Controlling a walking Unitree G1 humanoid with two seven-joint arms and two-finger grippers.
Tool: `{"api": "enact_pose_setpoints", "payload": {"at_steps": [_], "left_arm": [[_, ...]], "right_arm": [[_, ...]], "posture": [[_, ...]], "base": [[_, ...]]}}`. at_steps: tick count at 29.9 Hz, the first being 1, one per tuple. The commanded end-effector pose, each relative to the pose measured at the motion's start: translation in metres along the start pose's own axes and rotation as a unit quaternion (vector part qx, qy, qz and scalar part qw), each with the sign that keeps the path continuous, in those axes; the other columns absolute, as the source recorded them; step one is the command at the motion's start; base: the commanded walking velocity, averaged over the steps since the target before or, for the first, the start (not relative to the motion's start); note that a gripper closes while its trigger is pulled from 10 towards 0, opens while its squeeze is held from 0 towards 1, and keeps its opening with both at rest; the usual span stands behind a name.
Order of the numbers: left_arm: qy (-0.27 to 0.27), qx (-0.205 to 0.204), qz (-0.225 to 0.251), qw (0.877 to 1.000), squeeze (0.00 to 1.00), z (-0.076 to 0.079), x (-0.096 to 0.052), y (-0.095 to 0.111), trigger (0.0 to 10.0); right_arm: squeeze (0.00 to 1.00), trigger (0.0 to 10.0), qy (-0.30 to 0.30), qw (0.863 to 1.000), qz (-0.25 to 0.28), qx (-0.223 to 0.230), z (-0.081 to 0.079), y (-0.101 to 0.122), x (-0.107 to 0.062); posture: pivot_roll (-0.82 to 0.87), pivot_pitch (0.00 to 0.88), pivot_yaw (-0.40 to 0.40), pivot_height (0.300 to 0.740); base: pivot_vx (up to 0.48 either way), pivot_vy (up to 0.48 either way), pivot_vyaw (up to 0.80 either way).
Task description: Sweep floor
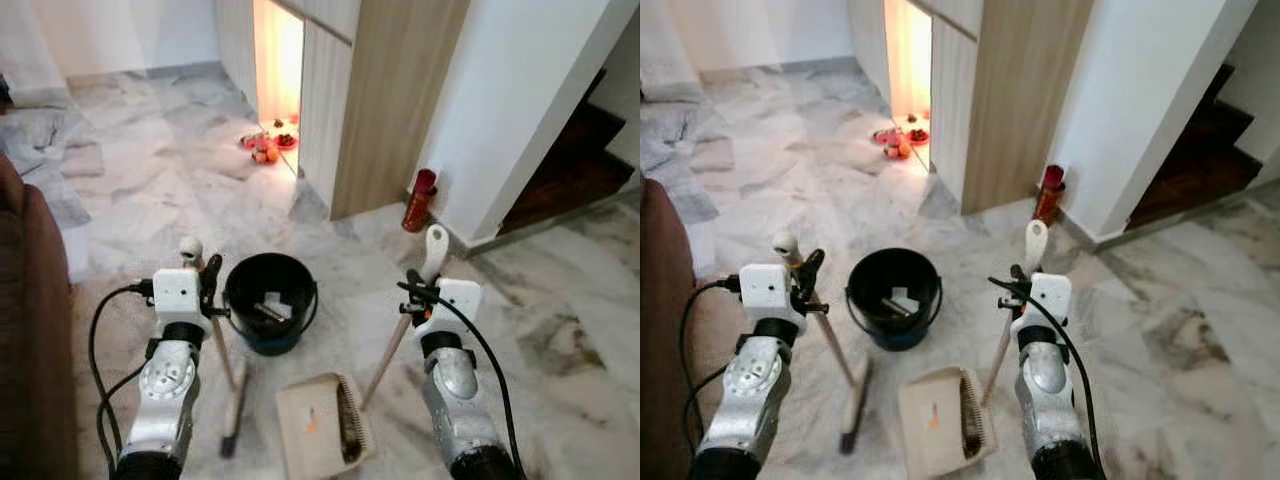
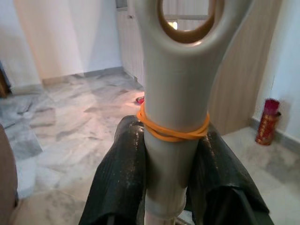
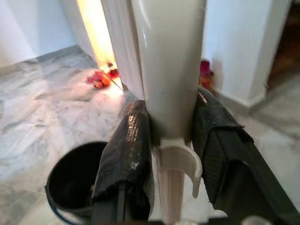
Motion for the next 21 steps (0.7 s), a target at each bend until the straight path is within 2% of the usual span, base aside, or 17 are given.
{"api": "enact_pose_setpoints", "payload": {"at_steps": [1, 6, 19, 21], "left_arm": [[-0.006, -0.009, 0.023, 1.0, 0.0, 0.0034, 0.0033, 0.0116, 10.0], [-0.007, -0.008, 0.025, 1.0, 0.0, 0.0034, 0.0035, 0.0121, 10.0], [-0.014, -0.011, 0.028, 0.999, 0.0, 0.006, 0.0033, 0.0135, 10.0], [-0.013, -0.01, 0.027, 1.0, 0.0, 0.006, 0.0029, 0.0129, 10.0]], "right_arm": [[0.0, 10.0, 0.008, 1.0, 0.027, 0.005, -0.0062, 0.0141, 0.0063], [0.0, 10.0, 0.007, 1.0, 0.026, 0.004, -0.0067, 0.0139, 0.0063], [0.0, 10.0, 0.003, 1.0, 0.022, 0.011, -0.0067, 0.0134, 0.0073], [0.0, 10.0, 0.002, 1.0, 0.02, 0.011, -0.0063, 0.0133, 0.0075]], "posture": [[0.1, 0.0, -0.041, 0.74], [0.1, 0.0, -0.039, 0.74], [0.11, 0.0, -0.042, 0.74], [0.11, 0.0, -0.043, 0.74]], "base": [[0.0, 0.382, 0.0], [0.0, 0.332, 0.0], [0.0, 0.0, 0.0], [0.0, 0.0, -0.52]]}}
Point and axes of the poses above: a point about 5 cm out from each wrist's last joint towards the gripper, its own x axis pointing out of the wrist towards the gripper, its own y axis along the axis of the wrist's last joint, z = x × y, the point moved 3 cm from there along x, pointing out of the wrist towards the gripper, and after that the axes turned 12 degrees about x, right-handed, at the moved point
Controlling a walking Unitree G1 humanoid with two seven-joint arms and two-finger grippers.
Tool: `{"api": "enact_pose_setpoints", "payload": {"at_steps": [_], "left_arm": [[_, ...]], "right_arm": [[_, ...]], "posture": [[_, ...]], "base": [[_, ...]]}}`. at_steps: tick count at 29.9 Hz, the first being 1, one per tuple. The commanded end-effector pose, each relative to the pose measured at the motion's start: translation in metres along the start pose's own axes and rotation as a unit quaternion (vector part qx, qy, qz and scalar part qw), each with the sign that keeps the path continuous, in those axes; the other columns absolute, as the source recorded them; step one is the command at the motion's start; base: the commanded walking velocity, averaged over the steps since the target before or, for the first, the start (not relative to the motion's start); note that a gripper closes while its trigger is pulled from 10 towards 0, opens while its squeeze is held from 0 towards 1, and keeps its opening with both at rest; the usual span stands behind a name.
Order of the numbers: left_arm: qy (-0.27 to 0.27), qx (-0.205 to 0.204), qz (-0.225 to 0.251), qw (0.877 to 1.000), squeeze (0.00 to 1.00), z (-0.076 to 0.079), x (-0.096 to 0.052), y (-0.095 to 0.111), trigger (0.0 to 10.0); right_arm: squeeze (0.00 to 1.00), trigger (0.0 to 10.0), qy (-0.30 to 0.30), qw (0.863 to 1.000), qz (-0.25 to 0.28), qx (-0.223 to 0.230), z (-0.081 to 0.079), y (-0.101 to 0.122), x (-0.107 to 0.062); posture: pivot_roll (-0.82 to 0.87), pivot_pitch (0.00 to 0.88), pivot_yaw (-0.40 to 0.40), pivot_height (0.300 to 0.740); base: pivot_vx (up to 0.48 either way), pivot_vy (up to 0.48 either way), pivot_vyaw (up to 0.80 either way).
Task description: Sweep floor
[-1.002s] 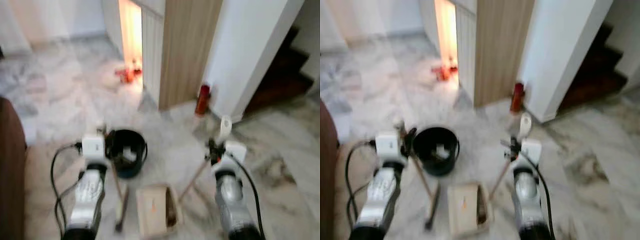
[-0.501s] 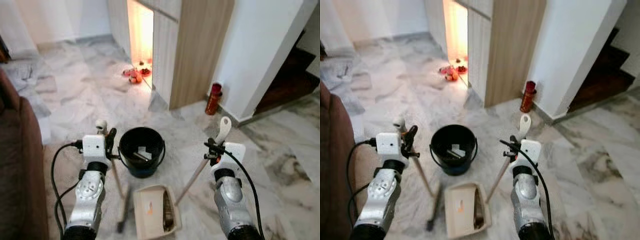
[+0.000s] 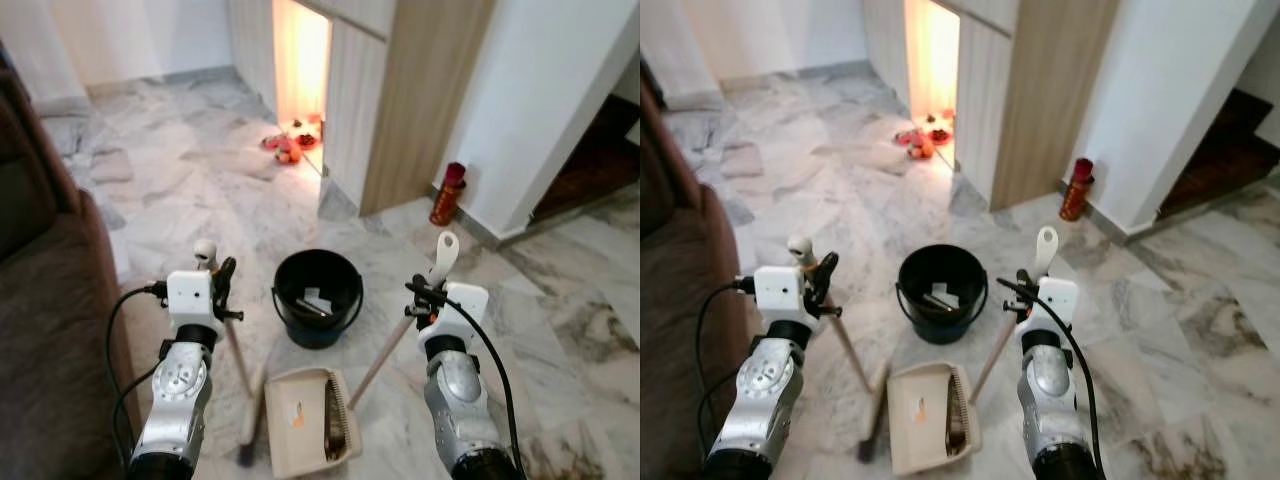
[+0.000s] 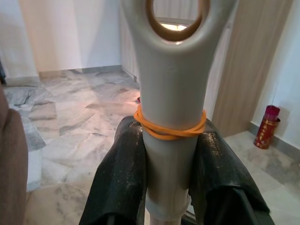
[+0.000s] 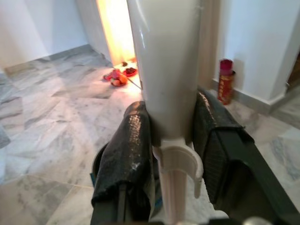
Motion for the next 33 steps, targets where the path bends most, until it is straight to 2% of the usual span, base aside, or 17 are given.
{"api": "enact_pose_setpoints", "payload": {"at_steps": [1, 3, 15, 18, 22, 33], "left_arm": [[-0.002, 0.008, 0.027, 1.0, 0.0, 0.0002, 0.0047, 0.0135, 10.0], [-0.002, 0.008, 0.026, 1.0, 0.0, 0.0004, 0.0048, 0.0135, 10.0], [-0.001, 0.01, 0.026, 1.0, 0.0, 0.0008, 0.0051, 0.0134, 10.0], [-0.006, 0.029, 0.024, 0.999, 0.0, 0.0016, 0.005, 0.0127, 10.0], [-0.007, 0.026, 0.024, 0.999, 0.0, 0.0028, 0.0053, 0.0127, 10.0], [-0.002, 0.02, 0.026, 0.999, 0.0, 0.0015, 0.0055, 0.0136, 10.0]], "right_arm": [[0.0, 10.0, -0.007, 1.0, 0.02, 0.001, 0.0047, 0.0125, 0.0044], [0.0, 10.0, -0.006, 1.0, 0.023, 0.003, 0.0047, 0.0132, 0.0045], [0.0, 10.0, -0.009, 0.999, 0.039, 0.003, 0.0043, 0.0193, 0.0051], [0.0, 10.0, -0.009, 0.999, 0.038, 0.002, 0.0047, 0.0192, 0.0056], [0.0, 10.0, -0.009, 0.999, 0.038, 0.001, 0.0041, 0.0193, 0.0057], [0.0, 10.0, -0.001, 0.999, 0.038, 0.001, 0.0005, 0.0193, 0.0059]], "posture": [[0.11, 0.0, -0.043, 0.74], [0.11, 0.0, -0.043, 0.74], [0.11, 0.0, -0.043, 0.74], [0.11, 0.0, -0.043, 0.74], [0.11, 0.0, -0.042, 0.74], [0.11, 0.0, -0.042, 0.74]], "base": [[0.0, 0.0, -0.58], [0.0, 0.0, -0.69], [0.0, 0.0, 0.0], [0.0, 0.0, 0.0], [0.249, -0.403, 0.0], [0.0, 0.0, 0.0]]}}
Point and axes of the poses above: a point about 5 cm out from each wrist's last joint towards the gripper, its own x axis pointing out of the wrist towards the gripper, its own y axis along the axis of the wrist's last joint, z = x × y, the point moved 3 cm from there along x, pointing out of the wrist towards the gripper, and after that the axes turned 12 degrees about x, right-handed, at the moved point
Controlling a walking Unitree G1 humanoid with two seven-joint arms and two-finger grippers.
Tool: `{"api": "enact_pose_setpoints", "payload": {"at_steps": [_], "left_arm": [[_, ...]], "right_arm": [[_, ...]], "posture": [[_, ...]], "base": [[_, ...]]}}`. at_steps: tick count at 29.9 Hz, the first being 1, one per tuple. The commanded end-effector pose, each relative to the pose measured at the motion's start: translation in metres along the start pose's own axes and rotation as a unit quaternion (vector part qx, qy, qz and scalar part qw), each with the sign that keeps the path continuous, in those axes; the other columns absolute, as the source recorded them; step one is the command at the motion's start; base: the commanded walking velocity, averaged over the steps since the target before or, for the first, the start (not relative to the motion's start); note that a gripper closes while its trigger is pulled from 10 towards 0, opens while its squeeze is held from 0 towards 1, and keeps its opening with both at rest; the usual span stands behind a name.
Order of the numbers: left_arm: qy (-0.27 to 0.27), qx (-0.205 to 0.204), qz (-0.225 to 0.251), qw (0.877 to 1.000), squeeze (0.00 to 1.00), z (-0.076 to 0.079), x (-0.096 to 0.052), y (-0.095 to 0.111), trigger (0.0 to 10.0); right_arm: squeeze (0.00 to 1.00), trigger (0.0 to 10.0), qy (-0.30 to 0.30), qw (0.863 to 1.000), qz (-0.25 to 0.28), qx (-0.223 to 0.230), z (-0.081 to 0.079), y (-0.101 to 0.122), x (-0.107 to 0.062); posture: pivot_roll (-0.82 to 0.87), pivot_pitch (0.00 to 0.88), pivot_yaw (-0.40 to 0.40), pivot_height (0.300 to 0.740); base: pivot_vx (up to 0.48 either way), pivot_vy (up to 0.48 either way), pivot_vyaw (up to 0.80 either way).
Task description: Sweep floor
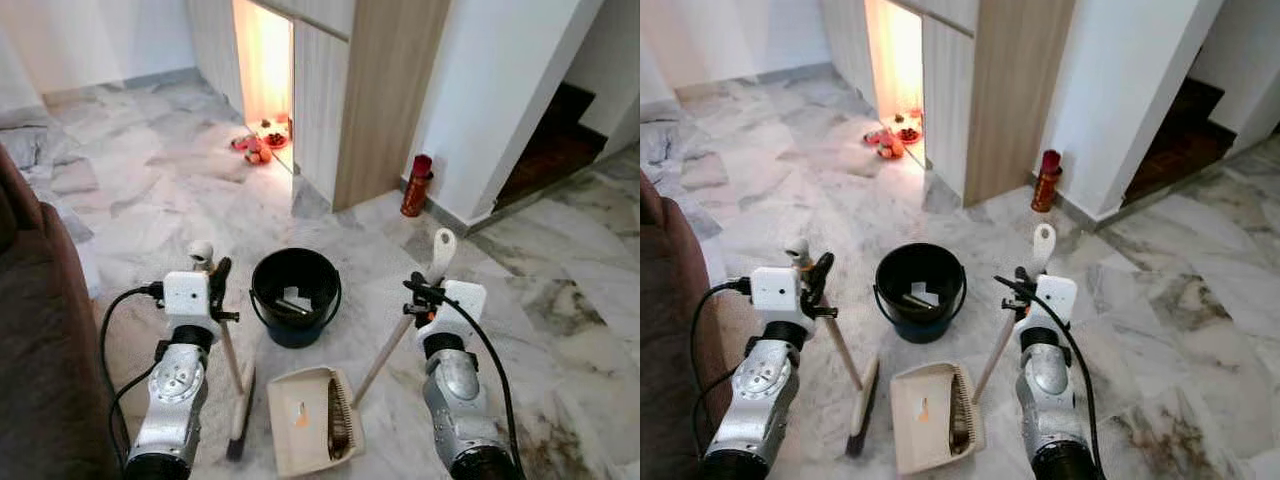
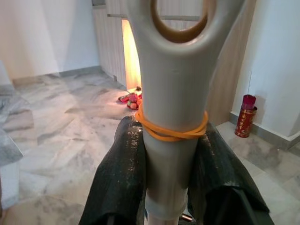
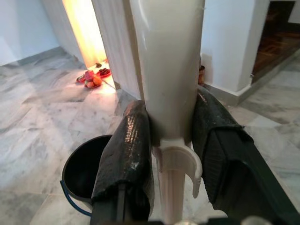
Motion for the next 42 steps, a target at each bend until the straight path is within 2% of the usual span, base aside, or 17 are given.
{"api": "enact_pose_setpoints", "payload": {"at_steps": [1, 10, 15, 19, 23, 25, 27, 30, 38, 40, 41, 42], "left_arm": [[0.003, 0.011, 0.021, 1.0, 0.0, -0.004, 0.004, 0.01, 10.0], [0.003, 0.01, 0.021, 1.0, 0.0, -0.003, 0.005, 0.01, 10.0], [-0.004, 0.016, 0.023, 1.0, 0.0, -0.002, 0.005, 0.011, 10.0], [-0.004, 0.017, 0.023, 1.0, 0.0, -0.002, 0.004, 0.011, 10.0], [-0.009, 0.016, 0.022, 1.0, 0.0, 0.0, 0.004, 0.01, 10.0], [-0.013, 0.015, 0.021, 1.0, 0.0, 0.002, 0.004, 0.01, 10.0], [-0.013, 0.015, 0.021, 1.0, 0.0, 0.002, 0.004, 0.01, 10.0], [-0.015, 0.014, 0.022, 1.0, 0.0, 0.003, 0.003, 0.01, 10.0], [-0.016, 0.014, 0.02, 1.0, 0.0, 0.004, 0.003, 0.009, 10.0], [-0.017, 0.014, 0.02, 1.0, 0.0, 0.004, 0.003, 0.009, 10.0], [-0.016, 0.014, 0.02, 1.0, 0.0, 0.004, 0.003, 0.009, 10.0], [-0.015, 0.015, 0.02, 1.0, 0.0, 0.004, 0.003, 0.009, 10.0]], "right_arm": [[0.0, 10.0, 0.013, 0.999, 0.034, 0.004, -0.009, 0.017, 0.006], [0.0, 10.0, 0.02, 0.998, 0.053, 0.008, -0.012, 0.025, 0.006], [0.0, 10.0, 0.025, 0.997, 0.067, -0.006, -0.013, 0.031, 0.004], [0.0, 10.0, 0.023, 0.996, 0.086, 0.001, -0.011, 0.041, -0.008], [0.0, 10.0, 0.034, 0.993, 0.112, 0.003, -0.018, 0.058, -0.02], [0.0, 10.0, 0.044, 0.99, 0.133, 0.012, -0.027, 0.074, -0.024], [0.0, 10.0, 0.044, 0.99, 0.133, 0.012, -0.027, 0.074, -0.024], [0.0, 10.0, 0.055, 0.988, 0.145, 0.023, -0.038, 0.092, -0.029], [0.0, 10.0, 0.056, 0.987, 0.145, 0.033, -0.041, 0.112, -0.039], [0.0, 10.0, 0.054, 0.985, 0.159, 0.034, -0.041, 0.121, -0.039], [0.0, 10.0, 0.053, 0.981, 0.184, 0.038, -0.044, 0.136, -0.036], [0.0, 10.0, 0.054, 0.979, 0.193, 0.039, -0.046, 0.141, -0.036]], "posture": [[0.11, 0.0, -0.042, 0.74], [0.1, 0.0, -0.038, 0.74], [0.11, 0.0, -0.038, 0.74], [0.1, 0.0, -0.036, 0.74], [0.08, 0.0, -0.027, 0.74], [0.08, 0.0, -0.025, 0.74], [0.08, 0.0, -0.025, 0.74], [0.08, 0.0, -0.027, 0.74], [0.07, 0.0, -0.026, 0.74], [0.07, 0.0, -0.025, 0.74], [0.07, 0.0, -0.025, 0.74], [0.08, 0.0, -0.025, 0.74]], "base": [[0.0, 0.0, 0.0], [0.0, 0.0, 0.0], [0.0, 0.0, 0.0], [0.0, 0.0, 0.0], [0.0, 0.0, 0.0], [0.0, 0.0, 0.0], [0.0, 0.0, 0.0], [0.0, 0.0, 0.0], [0.0, 0.0, 0.0], [0.0, 0.0, 0.0], [0.0, 0.0, 0.0], [0.0, 0.0, 0.0]]}}
Point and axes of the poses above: a point about 5 cm out from each wrist's last joint towards the gripper, its own x axis pointing out of the wrist towards the gripper, its own y axis along the axis of the wrist's last joint, z = x × y, the point moved 3 cm from there along x, pointing out of the wrist towards the gripper, and after that the axes turned 12 degrees about x, right-handed, at the moved point
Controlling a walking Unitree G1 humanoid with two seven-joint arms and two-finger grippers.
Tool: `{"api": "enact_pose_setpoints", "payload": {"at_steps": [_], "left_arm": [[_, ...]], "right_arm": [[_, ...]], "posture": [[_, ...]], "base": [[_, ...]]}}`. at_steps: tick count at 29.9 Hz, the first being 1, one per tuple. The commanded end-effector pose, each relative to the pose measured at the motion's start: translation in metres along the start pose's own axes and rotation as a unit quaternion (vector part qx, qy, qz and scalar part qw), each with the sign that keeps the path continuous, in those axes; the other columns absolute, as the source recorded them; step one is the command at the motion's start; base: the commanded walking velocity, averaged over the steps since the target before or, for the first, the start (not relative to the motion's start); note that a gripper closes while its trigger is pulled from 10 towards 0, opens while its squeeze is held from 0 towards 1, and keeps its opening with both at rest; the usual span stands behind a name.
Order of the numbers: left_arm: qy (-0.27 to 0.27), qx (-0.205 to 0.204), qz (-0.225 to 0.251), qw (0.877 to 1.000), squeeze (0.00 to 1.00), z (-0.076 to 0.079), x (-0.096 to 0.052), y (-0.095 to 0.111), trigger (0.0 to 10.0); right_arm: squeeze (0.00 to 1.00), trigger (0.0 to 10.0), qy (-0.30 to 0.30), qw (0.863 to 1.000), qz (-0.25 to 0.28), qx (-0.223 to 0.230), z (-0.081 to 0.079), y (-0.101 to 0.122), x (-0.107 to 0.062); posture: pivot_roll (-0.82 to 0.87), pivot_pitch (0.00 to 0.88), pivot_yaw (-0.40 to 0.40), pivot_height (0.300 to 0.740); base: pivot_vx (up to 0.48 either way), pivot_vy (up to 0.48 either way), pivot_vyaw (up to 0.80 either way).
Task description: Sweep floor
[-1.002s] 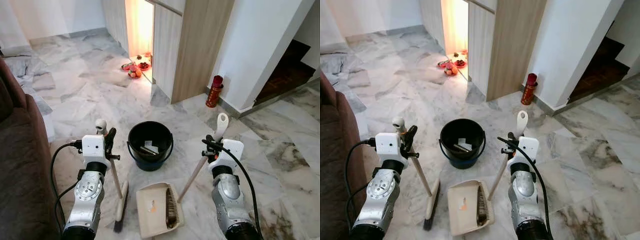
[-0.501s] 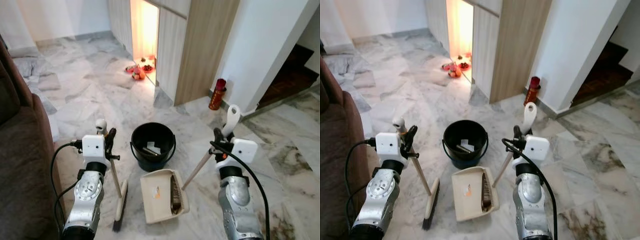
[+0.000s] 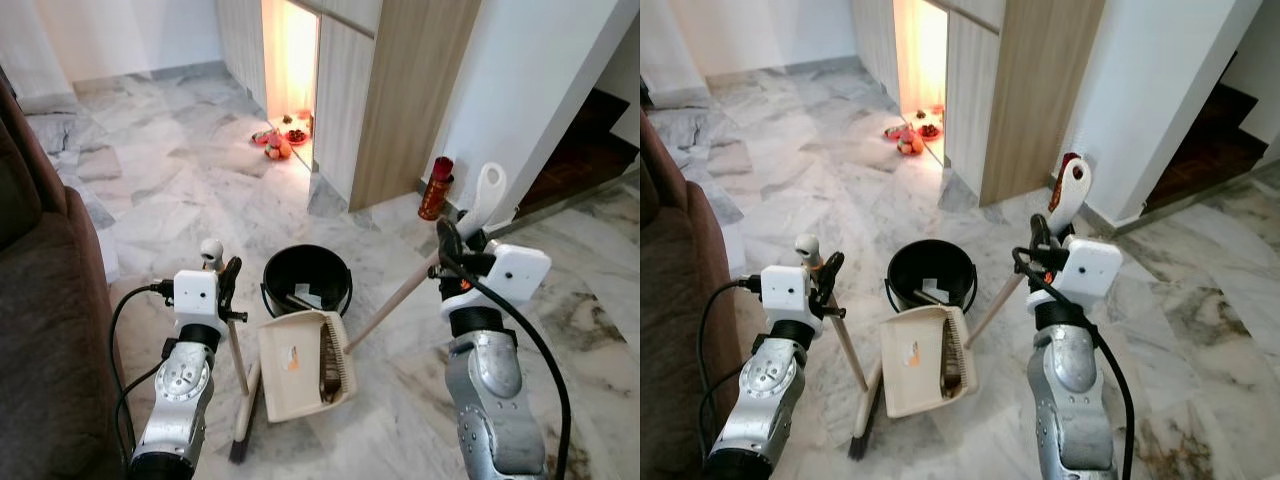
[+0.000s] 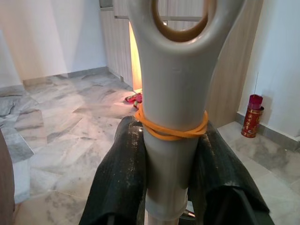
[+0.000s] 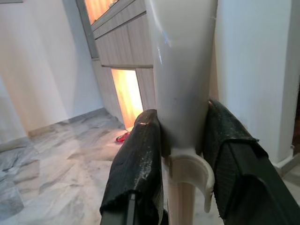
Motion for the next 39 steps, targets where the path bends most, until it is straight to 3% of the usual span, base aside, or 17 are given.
{"api": "enact_pose_setpoints", "payload": {"at_steps": [1, 8, 25, 39], "left_arm": [[0.0, 0.007, 0.018, 1.0, 0.0, -0.001, 0.004, 0.008, 10.0], [0.002, 0.02, 0.023, 1.0, 0.0, -0.005, 0.003, 0.01, 10.0], [0.033, 0.037, 0.014, 0.999, 0.0, -0.021, -0.001, 0.005, 10.0], [0.056, 0.051, 0.005, 0.997, 0.0, -0.03, -0.004, 0.002, 10.0]], "right_arm": [[0.0, 10.0, 0.017, 0.997, 0.08, 0.004, -0.012, 0.039, 0.009], [0.0, 10.0, 0.031, 0.991, 0.131, -0.011, -0.026, 0.062, 0.021], [0.0, 10.0, 0.04, 0.987, 0.155, -0.007, -0.034, 0.068, 0.038], [0.0, 10.0, 0.053, 0.986, 0.157, -0.015, -0.037, 0.067, 0.042]], "posture": [[0.08, 0.0, -0.026, 0.74], [0.09, 0.0, -0.023, 0.74], [0.11, 0.0, -0.026, 0.74], [0.11, 0.0, -0.032, 0.74]], "base": [[0.0, 0.0, 0.0], [0.0, 0.0, 0.0], [0.0, 0.0, 0.0], [0.25, 0.0, 0.0]]}}
Point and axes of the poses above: a point about 5 cm out from each wrist's last joint towards the gripper, its own x axis pointing out of the wrist towards the gripper, its own y axis along the axis of the wrist's last joint, z = x × y, the point moved 3 cm from there along x, pointing out of the wrist towards the gripper, and after that the axes turned 12 degrees about x, right-handed, at the moved point
